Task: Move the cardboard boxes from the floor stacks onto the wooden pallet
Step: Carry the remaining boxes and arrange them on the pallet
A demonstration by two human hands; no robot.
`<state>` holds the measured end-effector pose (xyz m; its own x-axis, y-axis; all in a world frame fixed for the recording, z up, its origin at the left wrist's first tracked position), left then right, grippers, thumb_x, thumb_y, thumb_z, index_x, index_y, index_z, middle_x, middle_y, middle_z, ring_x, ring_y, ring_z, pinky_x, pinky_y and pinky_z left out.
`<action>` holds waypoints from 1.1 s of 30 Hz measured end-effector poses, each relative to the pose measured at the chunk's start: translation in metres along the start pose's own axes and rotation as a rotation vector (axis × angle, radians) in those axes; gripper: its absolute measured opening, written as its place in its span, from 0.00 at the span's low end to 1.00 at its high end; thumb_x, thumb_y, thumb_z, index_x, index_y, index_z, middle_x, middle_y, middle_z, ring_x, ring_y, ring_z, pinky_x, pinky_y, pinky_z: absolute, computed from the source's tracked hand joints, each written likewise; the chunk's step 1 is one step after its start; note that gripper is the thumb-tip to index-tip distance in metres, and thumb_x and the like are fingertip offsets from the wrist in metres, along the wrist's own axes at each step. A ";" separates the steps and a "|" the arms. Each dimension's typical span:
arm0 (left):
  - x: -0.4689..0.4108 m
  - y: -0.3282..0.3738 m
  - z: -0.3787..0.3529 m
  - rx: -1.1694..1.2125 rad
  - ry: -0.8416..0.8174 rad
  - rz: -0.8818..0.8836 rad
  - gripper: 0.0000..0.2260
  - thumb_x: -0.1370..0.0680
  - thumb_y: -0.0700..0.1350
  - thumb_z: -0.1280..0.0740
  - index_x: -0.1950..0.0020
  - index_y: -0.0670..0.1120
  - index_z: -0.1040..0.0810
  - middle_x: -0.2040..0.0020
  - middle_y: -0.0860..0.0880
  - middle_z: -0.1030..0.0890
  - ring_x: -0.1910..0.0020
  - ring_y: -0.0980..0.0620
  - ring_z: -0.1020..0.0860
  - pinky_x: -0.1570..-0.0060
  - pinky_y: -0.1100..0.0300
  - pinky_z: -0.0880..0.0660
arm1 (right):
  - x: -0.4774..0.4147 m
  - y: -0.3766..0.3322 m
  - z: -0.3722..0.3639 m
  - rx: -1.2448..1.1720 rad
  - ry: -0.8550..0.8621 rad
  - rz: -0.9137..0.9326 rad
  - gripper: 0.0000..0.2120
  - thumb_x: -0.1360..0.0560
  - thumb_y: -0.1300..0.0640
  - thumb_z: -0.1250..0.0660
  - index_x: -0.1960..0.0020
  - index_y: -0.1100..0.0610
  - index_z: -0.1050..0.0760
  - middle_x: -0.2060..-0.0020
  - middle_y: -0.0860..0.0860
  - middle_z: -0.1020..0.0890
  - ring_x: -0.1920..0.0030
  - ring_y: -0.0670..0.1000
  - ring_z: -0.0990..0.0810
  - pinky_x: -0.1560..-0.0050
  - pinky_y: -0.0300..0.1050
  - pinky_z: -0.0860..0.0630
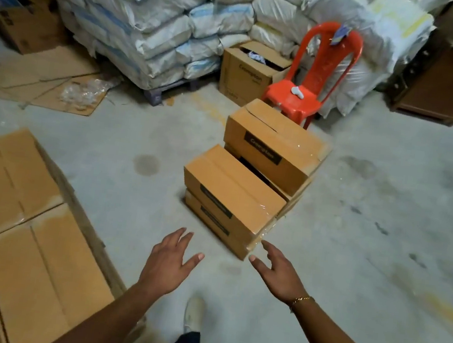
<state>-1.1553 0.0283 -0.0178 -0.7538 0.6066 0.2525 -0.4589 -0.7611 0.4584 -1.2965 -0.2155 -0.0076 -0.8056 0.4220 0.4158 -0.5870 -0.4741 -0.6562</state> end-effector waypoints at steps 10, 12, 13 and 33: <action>-0.193 0.088 -0.021 0.065 -0.072 -0.040 0.35 0.21 0.70 0.50 0.19 0.52 0.39 0.18 0.51 0.41 0.21 0.51 0.42 0.26 0.48 0.40 | -0.142 0.045 0.112 -0.004 0.025 -0.052 0.33 0.21 0.34 0.39 0.21 0.47 0.37 0.23 0.47 0.33 0.25 0.50 0.32 0.26 0.49 0.33; -0.233 0.107 -0.020 0.095 -0.093 -0.031 0.40 0.24 0.74 0.53 0.19 0.52 0.38 0.19 0.51 0.40 0.21 0.50 0.41 0.26 0.48 0.39 | -0.175 0.049 0.139 0.000 0.016 -0.072 0.32 0.21 0.34 0.39 0.21 0.47 0.37 0.23 0.47 0.32 0.25 0.51 0.32 0.26 0.51 0.33; -0.254 0.115 -0.019 0.110 -0.095 -0.028 0.44 0.27 0.77 0.57 0.20 0.52 0.38 0.19 0.51 0.39 0.21 0.50 0.41 0.26 0.48 0.39 | -0.192 0.050 0.152 0.002 0.018 -0.076 0.32 0.21 0.34 0.39 0.21 0.47 0.37 0.23 0.47 0.32 0.25 0.51 0.32 0.26 0.51 0.33; -0.553 0.219 -0.093 0.568 -0.168 0.538 0.29 0.19 0.61 0.35 0.24 0.45 0.30 0.26 0.45 0.29 0.27 0.47 0.30 0.28 0.54 0.34 | -0.579 0.110 0.358 0.098 -0.255 -0.046 0.28 0.19 0.42 0.35 0.23 0.52 0.33 0.25 0.52 0.29 0.30 0.56 0.27 0.32 0.49 0.32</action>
<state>-0.8832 -0.4955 -0.1363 -0.7021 0.2509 0.6665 0.2910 -0.7531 0.5901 -0.9228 -0.7883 -0.0951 -0.7647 0.2424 0.5971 -0.6184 -0.5365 -0.5742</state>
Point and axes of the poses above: each hand's wrist, its own x-axis away from the middle knuckle, its own z-axis out of the back of the hand, y = z × x, the point moved 6 cm from there along -x, towards the middle knuckle
